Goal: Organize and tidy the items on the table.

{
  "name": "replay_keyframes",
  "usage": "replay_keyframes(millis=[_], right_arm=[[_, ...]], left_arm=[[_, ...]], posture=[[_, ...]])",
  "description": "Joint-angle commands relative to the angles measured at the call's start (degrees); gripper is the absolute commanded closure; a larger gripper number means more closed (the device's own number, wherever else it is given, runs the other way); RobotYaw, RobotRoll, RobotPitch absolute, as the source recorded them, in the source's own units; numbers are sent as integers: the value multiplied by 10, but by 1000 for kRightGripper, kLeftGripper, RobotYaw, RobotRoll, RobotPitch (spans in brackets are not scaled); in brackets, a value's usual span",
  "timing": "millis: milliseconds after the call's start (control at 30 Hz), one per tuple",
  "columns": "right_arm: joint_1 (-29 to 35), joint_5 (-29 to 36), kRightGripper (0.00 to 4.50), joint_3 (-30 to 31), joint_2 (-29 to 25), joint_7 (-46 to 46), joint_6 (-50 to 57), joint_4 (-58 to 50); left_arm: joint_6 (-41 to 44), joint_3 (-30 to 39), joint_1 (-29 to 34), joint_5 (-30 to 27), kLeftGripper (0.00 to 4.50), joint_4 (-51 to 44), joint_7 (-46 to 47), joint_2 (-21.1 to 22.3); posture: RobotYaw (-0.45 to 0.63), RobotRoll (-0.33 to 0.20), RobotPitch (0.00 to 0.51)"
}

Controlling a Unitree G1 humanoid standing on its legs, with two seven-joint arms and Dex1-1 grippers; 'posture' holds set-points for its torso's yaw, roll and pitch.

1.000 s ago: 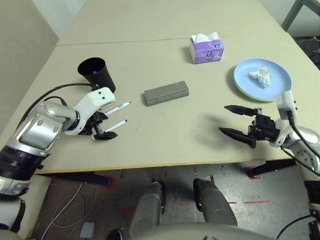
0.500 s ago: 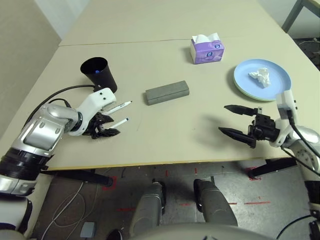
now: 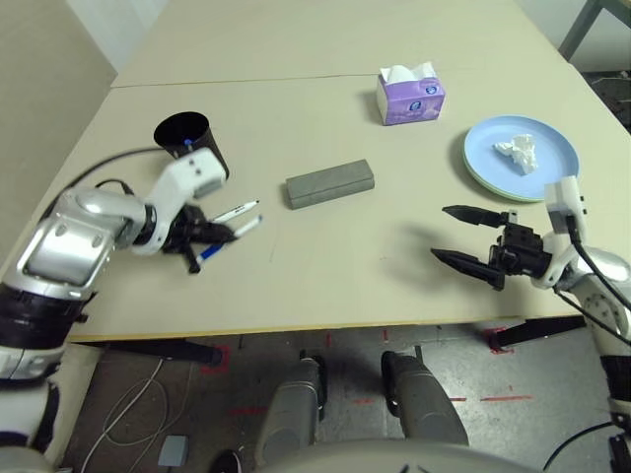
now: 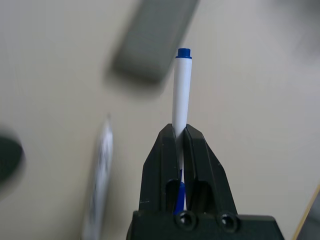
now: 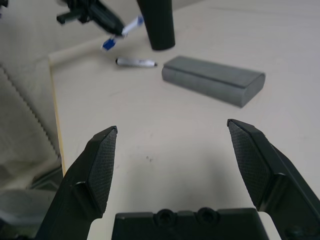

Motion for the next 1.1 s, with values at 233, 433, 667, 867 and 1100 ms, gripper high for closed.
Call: replay_keyframes(millis=[233,433,667,867,1100], right_arm=[[-11,2,0,8,10,1,3,10],[-27,4,0,9,18,3,5,22],[-42,19,0,-5,31,-30,26,9],[-22,13,0,-5,25,-27,15,3],[1,10,0,-2,23,-29,12,-14]], left_arm=[[-14,194,-88,-90,4466,40,170,-97],[-144,216,-72,-5,4466,154,277,-80],[-290,203,-90,52,4466,263,342,-79],[-348,173,-118,67,4466,331,344,-90],[-391,160,-146,67,4466,396,339,-100]], posture=[[-178,0,185],[-165,0,183],[-165,0,185],[-178,0,187],[-196,0,194]])
